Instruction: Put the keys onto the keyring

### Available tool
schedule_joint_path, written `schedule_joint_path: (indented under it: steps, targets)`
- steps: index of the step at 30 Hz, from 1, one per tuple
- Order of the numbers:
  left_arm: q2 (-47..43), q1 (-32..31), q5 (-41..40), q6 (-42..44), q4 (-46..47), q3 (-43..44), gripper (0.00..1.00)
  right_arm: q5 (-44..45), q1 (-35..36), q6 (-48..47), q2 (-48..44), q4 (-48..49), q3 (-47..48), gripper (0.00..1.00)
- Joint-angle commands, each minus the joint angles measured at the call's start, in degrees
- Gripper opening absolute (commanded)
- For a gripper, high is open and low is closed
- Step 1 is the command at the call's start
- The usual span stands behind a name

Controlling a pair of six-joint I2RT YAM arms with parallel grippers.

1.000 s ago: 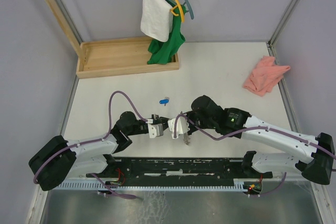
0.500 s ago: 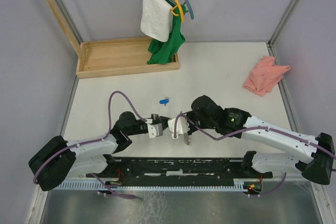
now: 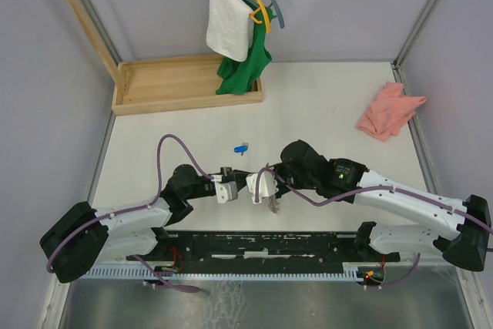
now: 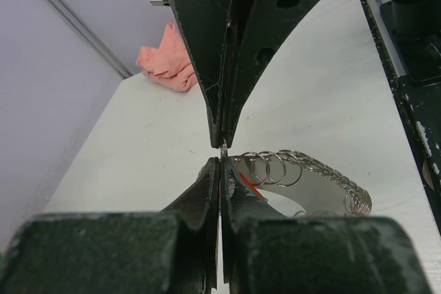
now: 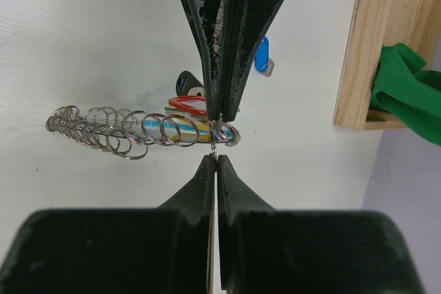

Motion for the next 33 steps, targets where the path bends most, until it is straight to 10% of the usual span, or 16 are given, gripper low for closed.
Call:
schedule_joint_path:
  steps: [1, 33]
  targets:
    - [-1.6, -0.2, -1.0, -0.4, 2.6, 1.0, 0.03, 0.9, 0.4, 0.8, -0.8, 2.3, 0.8, 0.01]
    - [-0.4, -0.2, 0.7, -1.4, 2.6, 1.7, 0.03, 1.2, 0.4, 1.5, -1.3, 3.8, 0.8, 0.01]
